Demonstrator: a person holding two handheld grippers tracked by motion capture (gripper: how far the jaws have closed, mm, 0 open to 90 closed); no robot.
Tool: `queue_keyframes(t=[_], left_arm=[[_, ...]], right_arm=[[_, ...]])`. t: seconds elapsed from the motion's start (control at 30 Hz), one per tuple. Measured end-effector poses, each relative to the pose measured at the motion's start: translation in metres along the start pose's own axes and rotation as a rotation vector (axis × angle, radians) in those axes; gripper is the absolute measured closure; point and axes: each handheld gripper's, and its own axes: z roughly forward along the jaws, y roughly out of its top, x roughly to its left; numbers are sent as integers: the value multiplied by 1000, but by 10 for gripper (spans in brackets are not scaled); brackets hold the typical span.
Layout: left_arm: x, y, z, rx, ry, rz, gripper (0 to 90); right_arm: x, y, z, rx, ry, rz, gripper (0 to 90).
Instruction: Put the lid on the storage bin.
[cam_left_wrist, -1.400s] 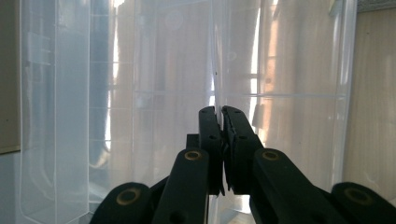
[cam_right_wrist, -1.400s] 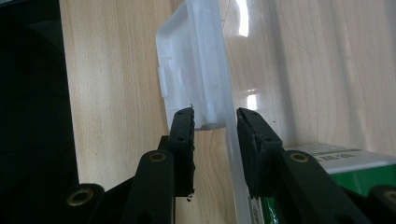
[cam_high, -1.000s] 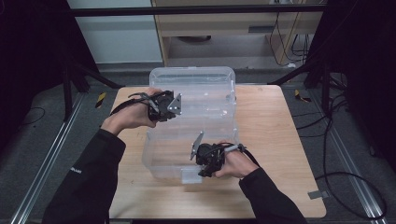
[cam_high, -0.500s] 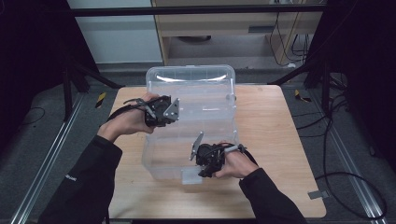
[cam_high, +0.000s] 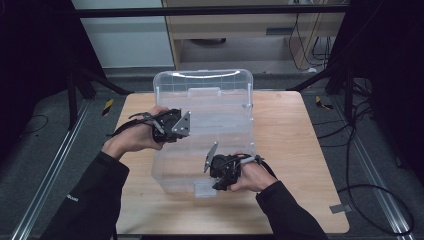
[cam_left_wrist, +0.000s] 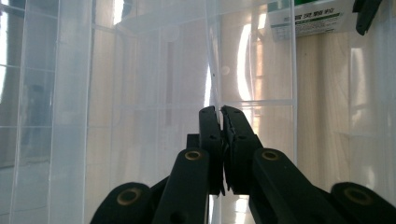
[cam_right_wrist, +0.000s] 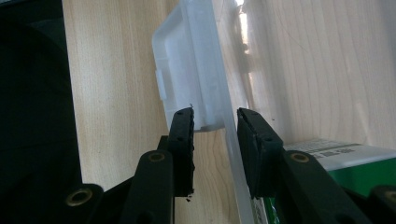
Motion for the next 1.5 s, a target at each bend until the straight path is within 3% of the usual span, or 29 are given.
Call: queue_keyframes(t=[0.37,0.83,1.5], left_arm=[[-14,-3,-2,-24,-8,-13,862],[-21,-6,-1,-38,-16,-31,850],[-33,-9,-1,-55,-39,-47,839]], right_arm=[[1,-2,0,-12,-11,-8,673],[1,-4,-1,-33,-11,8,668],[5,-6,-4,-57,-56,17,671]])
